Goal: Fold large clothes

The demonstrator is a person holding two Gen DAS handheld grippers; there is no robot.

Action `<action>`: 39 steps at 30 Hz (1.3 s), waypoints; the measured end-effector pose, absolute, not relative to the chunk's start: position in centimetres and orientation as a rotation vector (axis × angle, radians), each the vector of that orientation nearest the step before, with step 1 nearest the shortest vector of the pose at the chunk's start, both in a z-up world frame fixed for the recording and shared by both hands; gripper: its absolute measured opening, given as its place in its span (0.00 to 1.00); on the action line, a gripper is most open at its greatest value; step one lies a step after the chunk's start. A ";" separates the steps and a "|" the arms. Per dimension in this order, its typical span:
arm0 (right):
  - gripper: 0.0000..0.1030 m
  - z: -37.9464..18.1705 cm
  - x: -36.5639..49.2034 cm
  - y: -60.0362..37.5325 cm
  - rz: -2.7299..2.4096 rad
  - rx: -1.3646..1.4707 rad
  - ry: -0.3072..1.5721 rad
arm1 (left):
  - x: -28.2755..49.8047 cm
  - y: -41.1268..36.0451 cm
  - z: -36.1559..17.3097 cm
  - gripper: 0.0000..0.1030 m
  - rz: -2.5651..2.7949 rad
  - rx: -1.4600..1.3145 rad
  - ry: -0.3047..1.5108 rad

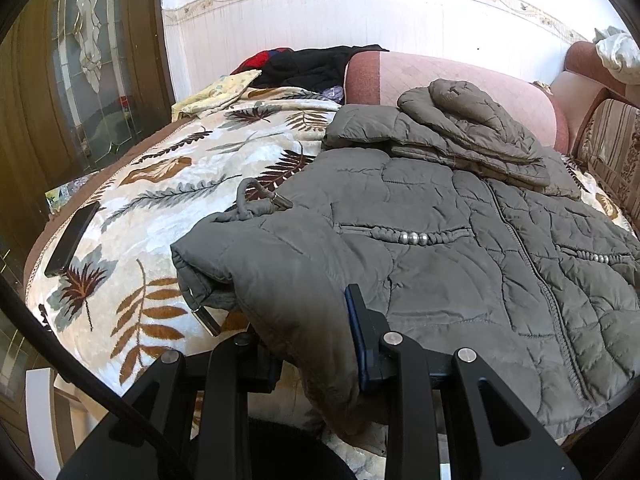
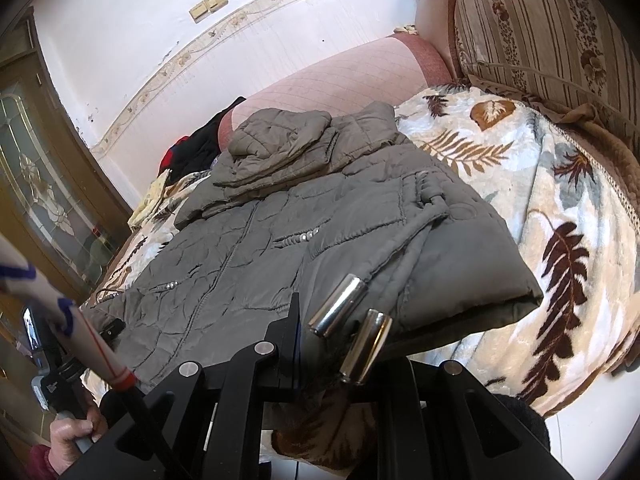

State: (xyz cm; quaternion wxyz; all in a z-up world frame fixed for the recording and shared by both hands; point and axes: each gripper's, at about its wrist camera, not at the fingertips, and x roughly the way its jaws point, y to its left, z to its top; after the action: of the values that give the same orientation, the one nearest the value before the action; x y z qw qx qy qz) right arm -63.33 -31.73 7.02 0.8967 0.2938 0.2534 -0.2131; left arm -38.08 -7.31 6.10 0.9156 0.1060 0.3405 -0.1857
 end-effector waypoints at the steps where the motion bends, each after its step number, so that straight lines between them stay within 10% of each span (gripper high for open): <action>1: 0.15 7.2 -63.3 -31.8 -0.441 0.606 0.522 | -38.0 -7.2 6.2 0.26 -0.385 0.217 0.701; 39: 0.15 18.6 -59.6 -36.4 -0.345 0.538 0.363 | -32.9 -10.5 18.2 0.26 -0.512 0.209 0.568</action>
State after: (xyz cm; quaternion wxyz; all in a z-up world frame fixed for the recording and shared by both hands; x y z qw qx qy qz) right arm -59.59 -36.42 18.61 0.9332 0.2630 0.1775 -0.1685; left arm -32.92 -10.49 18.21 0.9225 0.1018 0.2764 -0.2496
